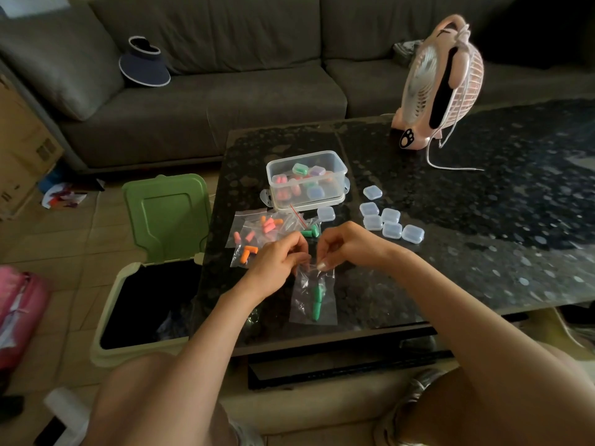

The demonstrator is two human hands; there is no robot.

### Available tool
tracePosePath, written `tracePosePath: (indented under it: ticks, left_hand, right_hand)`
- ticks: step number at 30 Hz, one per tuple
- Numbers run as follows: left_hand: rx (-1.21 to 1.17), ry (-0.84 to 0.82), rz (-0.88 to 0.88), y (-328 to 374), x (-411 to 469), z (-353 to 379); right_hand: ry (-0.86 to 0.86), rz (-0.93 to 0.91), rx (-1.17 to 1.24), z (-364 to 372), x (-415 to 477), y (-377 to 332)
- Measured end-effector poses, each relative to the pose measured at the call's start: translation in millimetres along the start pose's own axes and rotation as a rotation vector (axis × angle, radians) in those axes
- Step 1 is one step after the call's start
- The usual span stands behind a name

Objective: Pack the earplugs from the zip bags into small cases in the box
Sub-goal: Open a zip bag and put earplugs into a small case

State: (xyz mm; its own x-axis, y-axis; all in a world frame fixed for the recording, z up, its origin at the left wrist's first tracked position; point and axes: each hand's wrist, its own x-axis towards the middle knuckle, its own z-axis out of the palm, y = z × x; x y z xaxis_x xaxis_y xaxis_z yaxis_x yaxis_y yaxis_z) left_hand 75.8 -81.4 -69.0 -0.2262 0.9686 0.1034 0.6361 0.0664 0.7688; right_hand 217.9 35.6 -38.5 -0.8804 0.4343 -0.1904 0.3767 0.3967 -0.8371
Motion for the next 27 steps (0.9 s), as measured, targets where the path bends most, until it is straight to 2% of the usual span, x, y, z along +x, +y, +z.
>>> tracePosePath:
  ticks: [7, 10, 15, 18, 22, 27]
  left_hand:
    - [-0.061, 0.038, 0.018, 0.4, -0.3, -1.3]
    - [-0.158, 0.063, -0.002, 5.2, 0.3, -5.2]
    - [-0.283, -0.087, -0.067, 6.8, -2.6, -9.0]
    - [-0.249, -0.154, -0.063, 5.3, -2.7, -6.1]
    - [-0.2, -0.143, -0.078, 2.4, -3.3, -2.6]
    - [-0.074, -0.09, 0.002, 2.6, -6.4, -8.7]
  right_hand:
    - [0.032, -0.051, 0.181, 3.5, 3.5, 0.1]
    - [0.034, -0.03, 0.116, 2.6, 4.8, 2.5]
    - [-0.038, 0.03, -0.005, 3.6, 5.4, 7.4]
    - [-0.117, 0.035, 0.027, 4.2, 1.4, 7.0]
    - [-0.165, 0.028, 0.083, 2.4, -2.1, 5.9]
    - [-0.105, 0.023, 0.095, 0.3, -3.0, 6.9]
